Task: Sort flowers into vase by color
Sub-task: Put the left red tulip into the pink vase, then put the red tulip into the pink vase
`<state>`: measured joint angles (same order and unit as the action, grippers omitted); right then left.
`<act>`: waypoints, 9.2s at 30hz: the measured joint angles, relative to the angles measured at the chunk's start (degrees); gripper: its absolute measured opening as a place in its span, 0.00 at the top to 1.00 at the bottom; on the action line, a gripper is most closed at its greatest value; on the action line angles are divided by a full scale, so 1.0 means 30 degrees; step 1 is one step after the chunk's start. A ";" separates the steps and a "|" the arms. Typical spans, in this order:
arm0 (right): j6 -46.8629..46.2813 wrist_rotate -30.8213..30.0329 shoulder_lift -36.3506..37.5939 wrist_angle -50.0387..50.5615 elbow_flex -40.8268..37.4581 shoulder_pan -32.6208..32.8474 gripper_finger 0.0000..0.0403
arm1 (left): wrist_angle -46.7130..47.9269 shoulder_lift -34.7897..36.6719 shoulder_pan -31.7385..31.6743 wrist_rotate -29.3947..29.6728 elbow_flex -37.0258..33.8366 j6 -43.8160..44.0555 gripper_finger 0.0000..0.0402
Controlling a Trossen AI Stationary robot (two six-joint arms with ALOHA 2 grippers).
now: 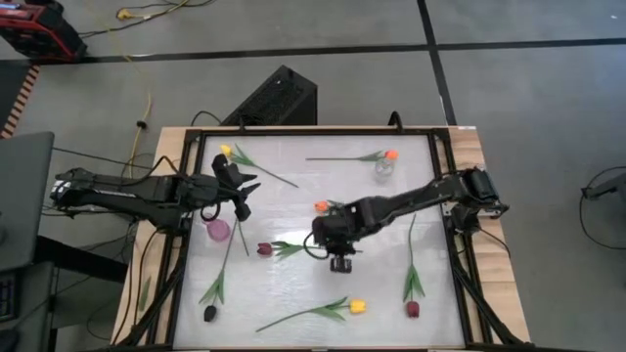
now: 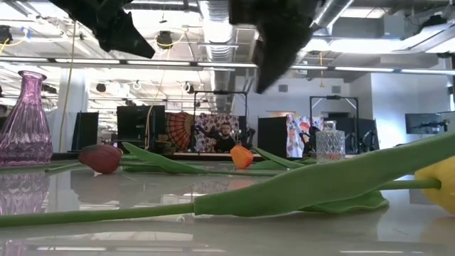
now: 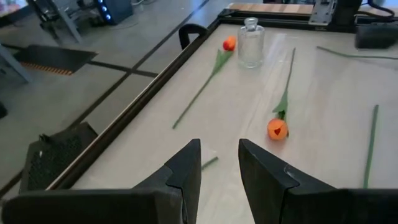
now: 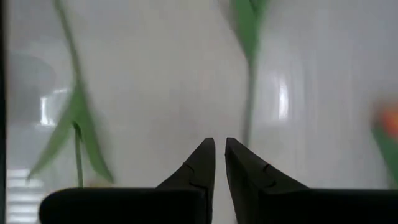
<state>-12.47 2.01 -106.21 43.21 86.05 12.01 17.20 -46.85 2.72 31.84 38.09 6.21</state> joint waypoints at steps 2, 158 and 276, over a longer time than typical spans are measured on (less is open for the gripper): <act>0.1247 -0.0280 -0.0463 -0.1434 -0.0061 0.0241 0.84 | -0.0032 0.0000 0.0000 -0.0003 0.0000 -0.0285 0.76; 0.1193 0.4369 -1.6309 -2.2238 1.6317 -0.4467 0.64 | 0.9963 1.0499 0.4882 1.0925 -0.0007 0.7339 0.76; 1.1623 -0.4899 -0.0015 1.1061 -0.5006 0.8872 0.92 | 0.9956 1.0491 0.4885 1.0015 -0.0015 0.7090 0.76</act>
<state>22.39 -12.69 -106.26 76.39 71.03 38.63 47.07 -15.38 17.37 61.89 38.04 27.49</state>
